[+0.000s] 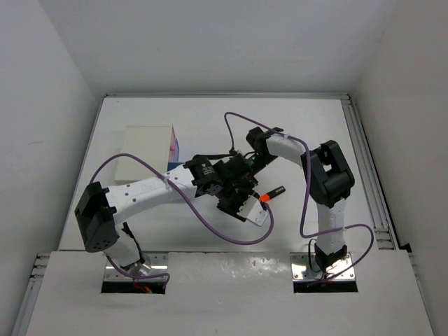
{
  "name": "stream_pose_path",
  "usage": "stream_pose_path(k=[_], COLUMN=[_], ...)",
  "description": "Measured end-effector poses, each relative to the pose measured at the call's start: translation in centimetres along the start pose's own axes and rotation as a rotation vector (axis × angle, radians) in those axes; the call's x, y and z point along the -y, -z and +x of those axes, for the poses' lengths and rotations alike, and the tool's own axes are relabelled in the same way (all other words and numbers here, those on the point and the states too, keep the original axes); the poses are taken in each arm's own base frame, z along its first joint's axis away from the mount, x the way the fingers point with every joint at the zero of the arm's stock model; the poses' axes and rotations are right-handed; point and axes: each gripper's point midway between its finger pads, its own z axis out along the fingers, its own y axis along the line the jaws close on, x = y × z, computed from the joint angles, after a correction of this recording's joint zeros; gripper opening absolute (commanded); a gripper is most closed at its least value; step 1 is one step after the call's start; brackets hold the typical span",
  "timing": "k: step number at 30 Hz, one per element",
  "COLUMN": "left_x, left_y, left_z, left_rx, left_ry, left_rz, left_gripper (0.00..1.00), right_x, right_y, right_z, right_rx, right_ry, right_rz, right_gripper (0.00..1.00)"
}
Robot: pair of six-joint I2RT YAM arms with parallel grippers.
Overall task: Sort the stationery into containers
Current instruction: Pick up the pen from the center of the board.
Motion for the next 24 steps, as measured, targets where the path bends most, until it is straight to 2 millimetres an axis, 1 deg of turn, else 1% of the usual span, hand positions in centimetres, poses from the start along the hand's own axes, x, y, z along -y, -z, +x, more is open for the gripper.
stream_pose_path(k=[3,6,7,9,10,12,13,14,15,16,17,19,22,24], left_x=[-0.1,-0.3,-0.3,-0.4,-0.5,-0.8,-0.9,-0.9,-0.9,-0.9,-1.1,-1.2,-2.3,-4.0], left_y=[0.0,0.0,-0.1,-0.1,-0.2,-0.2,-0.2,-0.2,-0.2,-0.1,-0.1,0.2,1.7,3.4], left_z=[-0.1,-0.1,-0.1,0.0,0.0,-0.1,-0.1,0.0,0.0,-0.1,-0.1,0.4,0.5,-0.4], left_rx=[0.003,0.003,0.003,0.0,0.001,0.006,0.009,0.01,0.014,0.019,0.024,0.016,0.016,0.042], left_ry=[-0.006,-0.01,-0.012,-0.015,-0.018,-0.027,-0.025,-0.017,-0.01,-0.004,0.005,0.045,0.108,0.132], left_rz=[-0.005,-0.009,-0.012,-0.016,-0.018,-0.029,-0.033,-0.033,-0.032,-0.031,-0.036,-0.041,-0.074,-0.126], left_gripper=[0.42,0.37,0.33,0.28,0.22,0.16,0.11,0.09,0.07,0.03,0.01,0.0,0.0,0.0], right_x=[-0.3,-0.5,-0.6,-0.6,-0.6,-0.6,-0.6,-0.7,-0.7,-0.7,-0.8,-1.0,-1.4,-1.6], right_y=[0.1,0.0,0.0,0.0,0.0,-0.1,-0.2,-0.3,-0.3,-0.3,-0.2,0.1,1.7,3.8], right_z=[0.2,0.5,0.5,0.5,0.5,0.6,0.7,0.7,0.8,0.9,1.0,1.5,1.9,1.3], right_rx=[0.001,-0.002,-0.002,-0.002,-0.002,-0.006,-0.008,-0.011,-0.011,-0.013,-0.014,-0.02,0.004,0.05], right_ry=[0.007,0.016,0.017,0.018,0.02,0.03,0.035,0.043,0.048,0.052,0.06,0.073,0.099,0.109], right_rz=[-0.005,-0.01,-0.011,-0.011,-0.011,-0.009,-0.009,-0.008,-0.008,-0.007,-0.007,-0.005,0.0,-0.005], right_gripper=[0.0,0.0,0.0,0.0,0.0,0.0,0.14,0.24,0.32,0.46,0.52,0.59,0.6,0.59])
